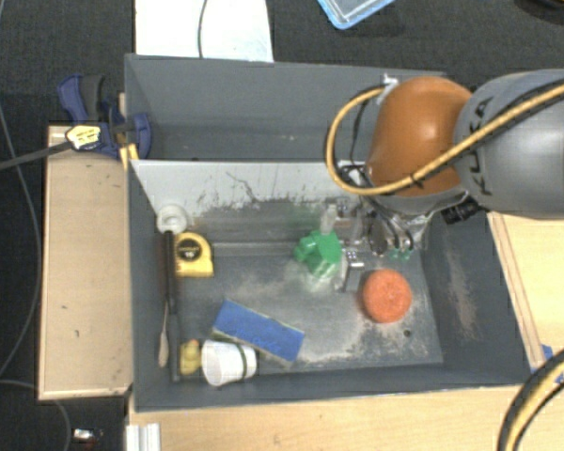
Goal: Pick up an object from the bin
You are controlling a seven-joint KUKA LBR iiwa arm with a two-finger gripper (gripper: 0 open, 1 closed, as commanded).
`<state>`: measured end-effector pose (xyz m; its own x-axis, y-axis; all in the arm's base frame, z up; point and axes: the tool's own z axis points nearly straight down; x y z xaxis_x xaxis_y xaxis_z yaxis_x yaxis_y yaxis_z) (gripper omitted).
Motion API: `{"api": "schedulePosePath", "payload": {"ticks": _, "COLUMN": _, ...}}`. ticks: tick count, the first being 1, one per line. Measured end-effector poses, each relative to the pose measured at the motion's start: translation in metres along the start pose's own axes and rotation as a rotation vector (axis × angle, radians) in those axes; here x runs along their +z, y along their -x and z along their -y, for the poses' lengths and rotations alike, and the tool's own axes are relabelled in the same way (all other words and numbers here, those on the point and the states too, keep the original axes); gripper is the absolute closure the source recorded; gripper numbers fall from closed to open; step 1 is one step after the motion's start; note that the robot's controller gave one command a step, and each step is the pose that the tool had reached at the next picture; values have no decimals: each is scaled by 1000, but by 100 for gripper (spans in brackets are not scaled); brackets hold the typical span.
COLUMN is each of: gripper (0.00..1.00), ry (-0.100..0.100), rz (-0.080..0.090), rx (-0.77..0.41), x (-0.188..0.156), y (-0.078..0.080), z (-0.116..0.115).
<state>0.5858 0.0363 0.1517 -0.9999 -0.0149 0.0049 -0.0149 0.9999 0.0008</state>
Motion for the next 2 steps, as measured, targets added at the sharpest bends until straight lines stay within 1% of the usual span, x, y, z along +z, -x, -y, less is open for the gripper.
{"api": "schedulePosePath", "payload": {"ticks": 1, "gripper": 0, "ry": 0, "rz": 8, "rx": 1, "x": -4, "y": 2, "z": 0}}
{"api": "schedulePosePath", "payload": {"ticks": 2, "gripper": 0, "ry": 1, "rz": 1, "rx": -30, "x": -60, "y": -28, "z": 39}}
